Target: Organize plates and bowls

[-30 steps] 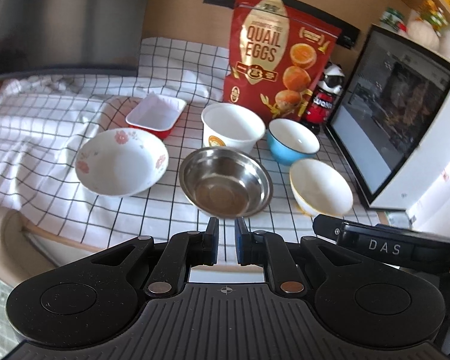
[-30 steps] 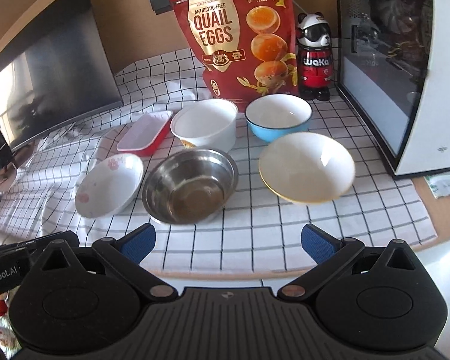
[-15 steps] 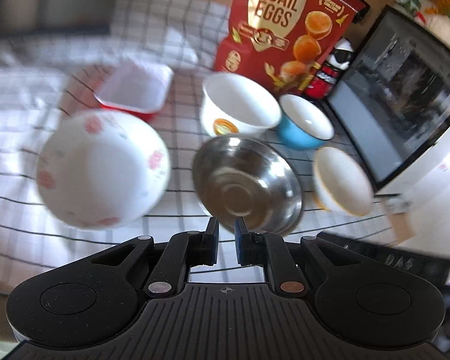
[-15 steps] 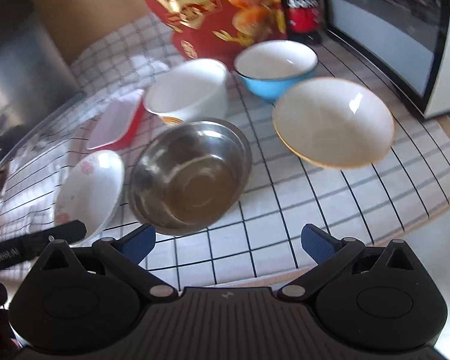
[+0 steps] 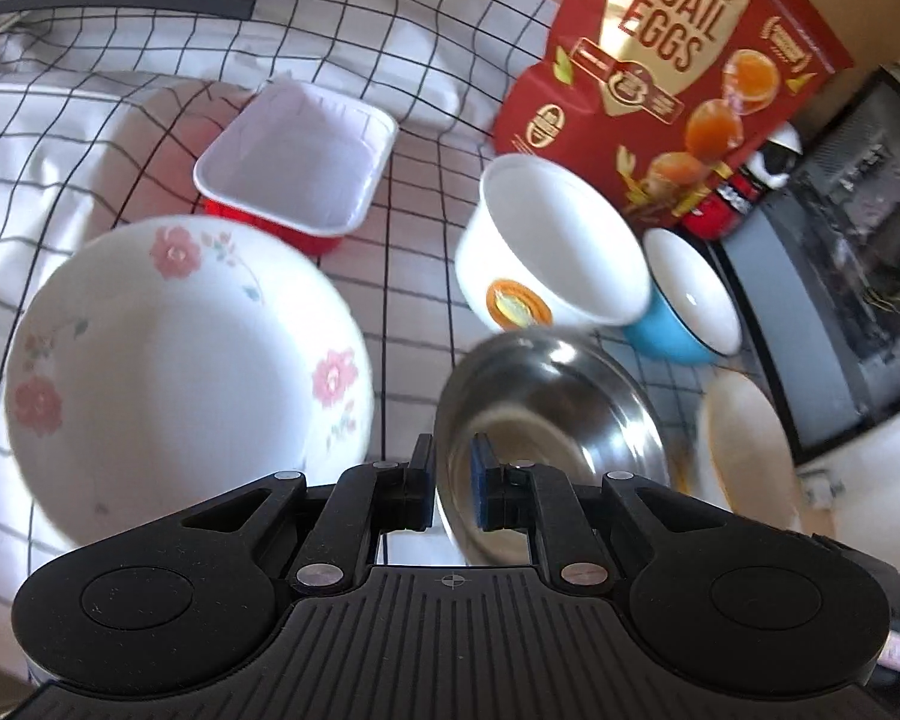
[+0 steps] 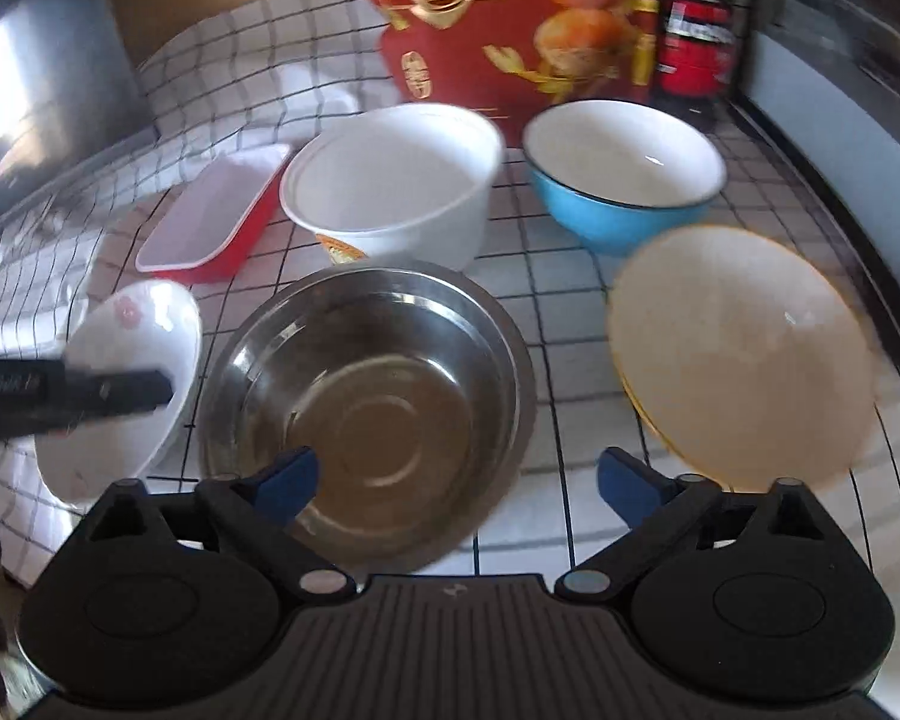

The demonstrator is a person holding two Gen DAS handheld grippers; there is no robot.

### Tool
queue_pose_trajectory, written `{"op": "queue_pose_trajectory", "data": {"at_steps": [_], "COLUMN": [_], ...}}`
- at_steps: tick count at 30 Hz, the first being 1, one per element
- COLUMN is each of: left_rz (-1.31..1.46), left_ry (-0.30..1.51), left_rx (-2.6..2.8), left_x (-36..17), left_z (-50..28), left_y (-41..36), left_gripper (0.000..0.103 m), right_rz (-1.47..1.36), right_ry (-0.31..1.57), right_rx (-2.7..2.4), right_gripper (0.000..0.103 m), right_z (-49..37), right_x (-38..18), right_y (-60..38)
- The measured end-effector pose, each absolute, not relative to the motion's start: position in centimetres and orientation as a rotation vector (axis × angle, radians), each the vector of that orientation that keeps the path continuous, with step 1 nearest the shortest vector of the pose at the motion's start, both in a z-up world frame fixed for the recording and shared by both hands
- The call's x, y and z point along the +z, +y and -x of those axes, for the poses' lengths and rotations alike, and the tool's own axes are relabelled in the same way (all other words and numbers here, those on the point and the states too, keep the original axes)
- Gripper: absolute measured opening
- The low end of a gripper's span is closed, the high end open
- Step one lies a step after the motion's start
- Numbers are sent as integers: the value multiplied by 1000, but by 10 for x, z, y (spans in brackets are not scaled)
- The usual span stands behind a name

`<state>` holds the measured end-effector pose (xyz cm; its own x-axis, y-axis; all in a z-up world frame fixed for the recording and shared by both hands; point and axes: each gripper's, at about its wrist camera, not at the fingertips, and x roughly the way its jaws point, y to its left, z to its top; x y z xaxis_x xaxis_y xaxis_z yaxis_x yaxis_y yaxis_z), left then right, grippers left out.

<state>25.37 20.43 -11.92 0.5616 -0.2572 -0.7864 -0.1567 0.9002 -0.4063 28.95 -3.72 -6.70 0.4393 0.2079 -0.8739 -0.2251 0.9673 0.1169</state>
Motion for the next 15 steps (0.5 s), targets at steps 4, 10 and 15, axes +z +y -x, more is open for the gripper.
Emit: {"op": "queue_pose_trajectory", "data": {"at_steps": [4,10,15], "left_rz": [464,411,381], "left_ry": [996,1037,1056], "left_rx": [7,63,32], "left_x": [-128,-145,-151], "left_z": [-270,-285,-302], "left_y": [192,181,178], "left_gripper": [13,20,21], "right_rz": [26,10,9], "right_ry": [1138,1183,1151], "right_rx": [327,349,317], "right_gripper": [96,93,88], "right_z": [-306,-323,-329], "right_x": [-82,-99,-99], "right_y": [-41,-47,-42]}}
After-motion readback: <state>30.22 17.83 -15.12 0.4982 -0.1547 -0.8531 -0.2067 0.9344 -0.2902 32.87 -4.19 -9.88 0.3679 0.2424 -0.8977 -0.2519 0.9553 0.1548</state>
